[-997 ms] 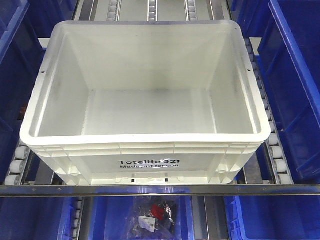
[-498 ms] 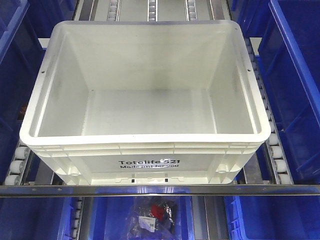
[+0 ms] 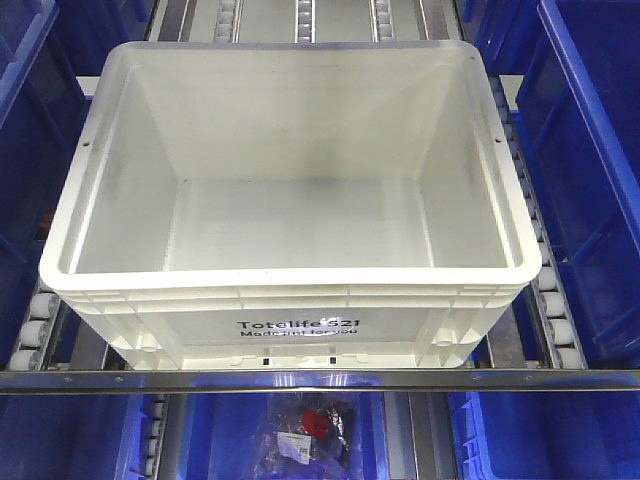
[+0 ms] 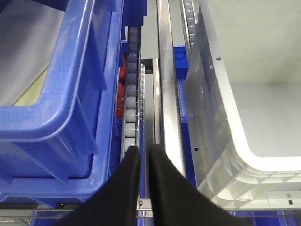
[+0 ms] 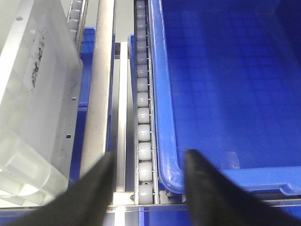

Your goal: Move bin from left to right shelf

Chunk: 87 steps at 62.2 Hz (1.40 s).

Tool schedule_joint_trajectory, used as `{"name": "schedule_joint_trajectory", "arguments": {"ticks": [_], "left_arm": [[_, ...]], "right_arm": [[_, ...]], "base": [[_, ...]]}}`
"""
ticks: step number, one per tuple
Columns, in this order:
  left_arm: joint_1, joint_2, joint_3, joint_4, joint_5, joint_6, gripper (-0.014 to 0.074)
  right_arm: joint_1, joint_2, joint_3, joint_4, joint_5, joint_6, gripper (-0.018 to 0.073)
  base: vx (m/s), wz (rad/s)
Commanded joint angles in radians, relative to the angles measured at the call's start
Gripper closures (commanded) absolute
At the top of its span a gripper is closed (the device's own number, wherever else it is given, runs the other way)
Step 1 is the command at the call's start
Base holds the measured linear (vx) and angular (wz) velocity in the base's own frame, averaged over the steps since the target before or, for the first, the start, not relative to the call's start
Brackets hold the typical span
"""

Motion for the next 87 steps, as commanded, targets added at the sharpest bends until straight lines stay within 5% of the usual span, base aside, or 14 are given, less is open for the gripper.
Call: {"name": "schedule_joint_trajectory", "arguments": {"ticks": [1,10,23,40,53,70,87], "left_arm": [[-0.008,0.015,-0.028,-0.002,-0.055,-0.002,0.0436],[-0.008,0.015,-0.028,-0.001,-0.055,-0.002,0.0204],[-0.008,0.015,-0.028,-0.004,-0.055,-0.002,-0.0050],[-0.020,0.015,-0.028,-0.050,-0.051,0.073,-0.0012],[-0.147,0.089,-0.028,-0.112,-0.002,0.144,0.0031],[-0.268,0.254,-0.028,-0.109,0.029,0.151,-0.0003],[-0.267,0.448,-0.084,-0.108,-0.019,0.084,0.0001]], "right_arm": [[0.000,0.013,-0.032,-0.015,-0.064,-0.010,0.0017],[0.000,0.013,-0.032,-0.015,-0.064,-0.010,-0.0112],[0.000,0.013,-0.032,-0.008,-0.064,-0.010,-0.0095],[0.001,0.113,-0.105,0.095,-0.018,-0.053,-0.0009],[0.056,0.261,-0.181,0.261,0.030,-0.202,-0.0026],[0.319,0.448,-0.292,0.090,0.104,-0.116,-0.0103],[0.349,0.603,-0.426,0.010,0.112,0.014,-0.0056]], "base": [[0.00,0.00],[0.00,0.00],[0.00,0.00],[0.00,0.00],[0.00,0.00],[0.00,0.00],[0.00,0.00]]}}
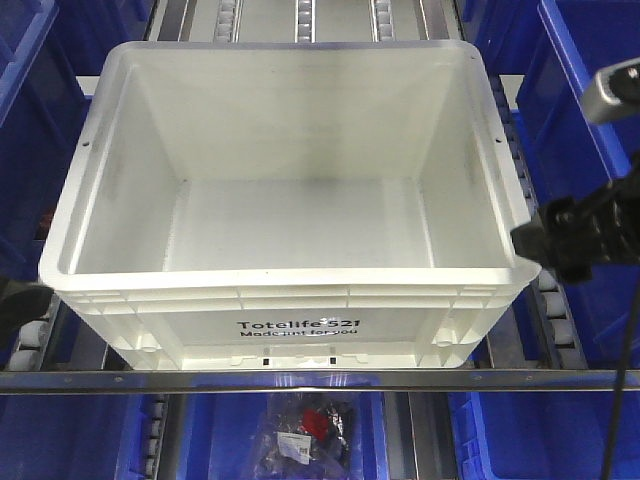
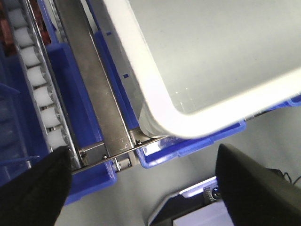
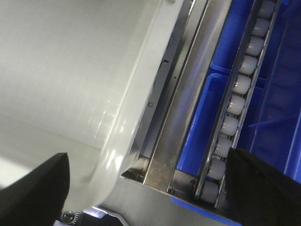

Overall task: Move bin from left to right shelf
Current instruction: 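Lower both grippers onto the crate's side rims and close them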

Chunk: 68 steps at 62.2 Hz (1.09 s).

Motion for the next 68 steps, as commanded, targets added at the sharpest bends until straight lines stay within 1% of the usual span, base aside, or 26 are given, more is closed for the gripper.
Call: {"name": "schedule_joint_trajectory", "arguments": {"ticks": [1,12,17,24,29,41,52,68], "left_arm": [[-0.006,0.052,-0.074,-0.009,-0.067,-0.034,0.0001],[-0.003,0.153,-0.185,0.007,-0.082,-0.081,0.0001],[-0.003,0.191,-0.214,0.024,-0.094,-0.110,0.0001],[-0.003,0.245,-0.235,0.025,-0.136,-0.143,0.0001],[-0.003,0.287,-0.253,0.024,-0.149,-0.147,0.0001],[-0.003,0.371,-0.293,0.024,-0.147,-0.152,0.0001],[-0.003,0.407,-0.297,0.026,-0.162,-0.152,0.0001],[-0.003,0.427,-0.295,0.026,-0.178,-0.152,0.0001]], "right_arm": [[0.003,0.032,-0.060,-0.026,-0.041,0.048,-0.0050],[0.003,0.098,-0.075,-0.050,-0.050,0.118,0.0005],[0.003,0.123,-0.075,-0.050,-0.058,0.144,0.0017],[0.003,0.155,-0.075,-0.049,-0.073,0.173,0.0028],[0.003,0.177,-0.075,-0.049,-0.081,0.203,0.0029],[0.003,0.239,-0.102,-0.043,-0.081,0.217,0.0029],[0.003,0.296,-0.174,-0.014,-0.067,0.217,0.0029],[0.003,0.384,-0.259,-0.016,-0.024,0.232,0.0029]], "base": [[0.00,0.00],[0.00,0.00],[0.00,0.00],[0.00,0.00],[0.00,0.00],[0.00,0.00],[0.00,0.00],[0.00,0.00]]}}
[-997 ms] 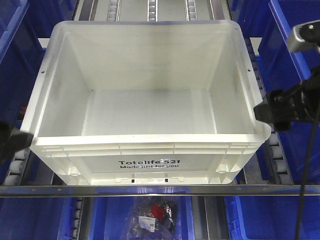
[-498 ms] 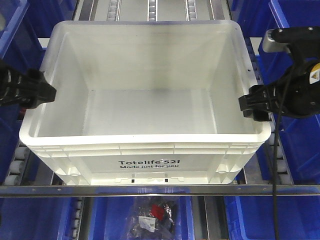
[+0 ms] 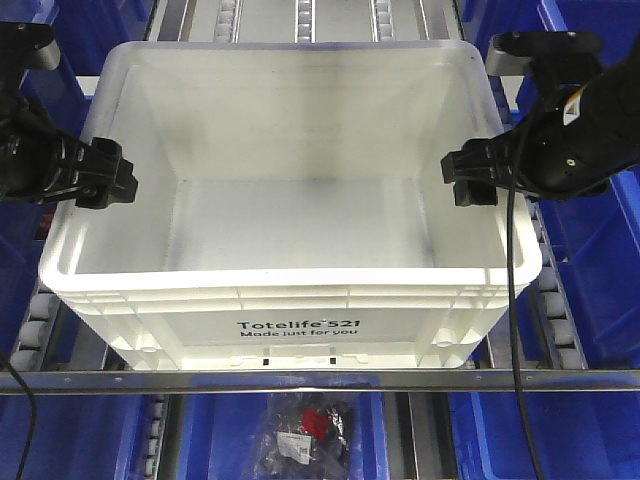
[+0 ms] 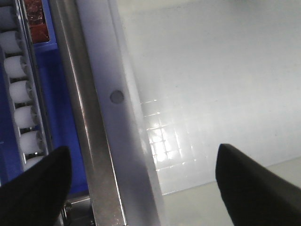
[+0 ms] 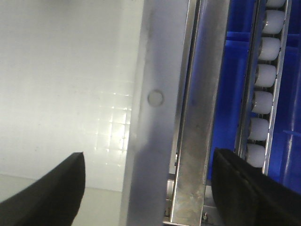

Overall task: Move bin from left to right shelf
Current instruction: 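Lower both grippers onto the crate's side rims and close them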

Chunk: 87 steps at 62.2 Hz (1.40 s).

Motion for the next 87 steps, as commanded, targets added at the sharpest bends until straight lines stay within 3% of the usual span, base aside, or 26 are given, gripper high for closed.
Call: {"name": "schedule_joint_trajectory", "arguments": {"ticks": [1,16,40,55,63,87], "left_arm": [[-0.003,-0.023,-0.029,0.000,-0.064,-0.015,0.0001],[-0.003,0.002,-0.030,0.073,-0.108,-0.152,0.0001],[-0.003,0.114,-0.126,0.068,0.018,-0.156,0.0001],[-0.003,0.116,-0.137,0.068,0.034,-0.156,0.0004],[-0.003,0.116,-0.137,0.068,0.036,-0.156,0.0045],[-0.003,0.116,-0.137,0.068,0.031,-0.156,0.0298]], "right_arm": [[0.003,0.003,-0.059,-0.011,-0.015,0.012,0.0029],[0.002,0.075,-0.129,-0.054,0.035,0.074,0.0029],[0.002,0.099,-0.145,-0.055,0.061,0.074,0.0029],[0.002,0.099,-0.145,-0.059,0.068,0.087,0.0050],[0.002,0.099,-0.145,-0.059,0.068,0.092,0.0113],[0.002,0.099,-0.145,-0.057,0.072,0.092,0.0407]], "base": [[0.00,0.00],[0.00,0.00],[0.00,0.00],[0.00,0.00],[0.00,0.00],[0.00,0.00]]}}
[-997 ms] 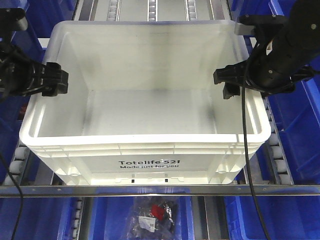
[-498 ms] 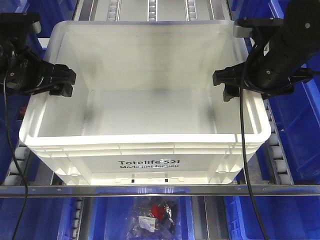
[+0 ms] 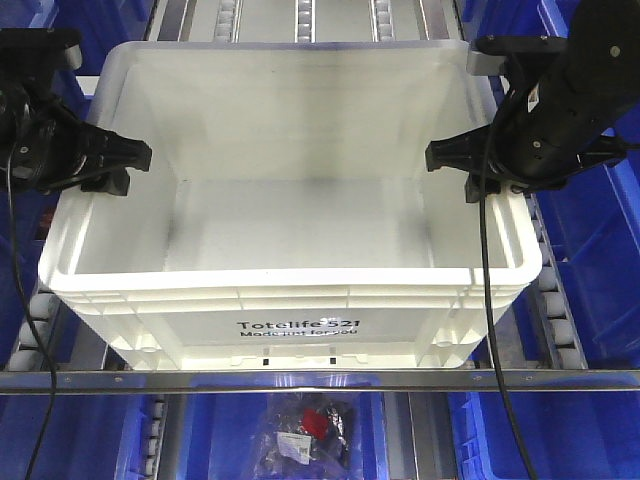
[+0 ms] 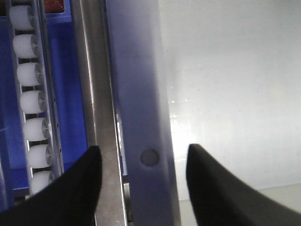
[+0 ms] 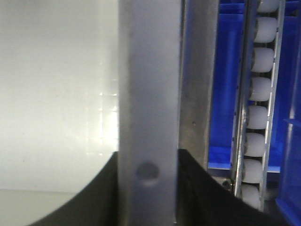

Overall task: Move bin from left to right shelf
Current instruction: 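Lower both grippers onto the crate's side rims and close them, then pull the gripped crate off the roller shelf toward the robot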

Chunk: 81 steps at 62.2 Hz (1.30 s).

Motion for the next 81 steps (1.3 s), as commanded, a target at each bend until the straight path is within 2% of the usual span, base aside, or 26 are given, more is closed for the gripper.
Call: {"name": "schedule_joint_trajectory", "arguments": {"ticks": [1,12,23,42,81], "left_arm": [[-0.003,-0.033,-0.032,-0.002,-0.038,-0.009,0.0311],[-0.003,-0.033,-0.032,-0.002,-0.048,-0.009,0.0406],[-0.003,-0.033,-0.032,-0.002,-0.048,-0.009,0.0446],[-0.003,-0.047,-0.032,-0.003,-0.047,-0.009,0.0444],[-0.003,-0.235,-0.032,-0.039,-0.094,-0.009,0.0444]], "right_arm": [[0.001,-0.035,-0.031,-0.023,-0.019,0.004,0.0420],[0.001,-0.035,-0.031,-0.023,-0.019,0.004,0.0500],[0.001,-0.035,-0.031,-0.023,-0.023,0.004,0.0533],[0.001,-0.043,-0.031,-0.022,-0.024,0.004,0.0531],[0.001,-0.189,-0.031,-0.018,-0.041,0.004,0.0531]], "base": [[0.00,0.00],[0.00,0.00],[0.00,0.00],[0.00,0.00],[0.00,0.00]]}}
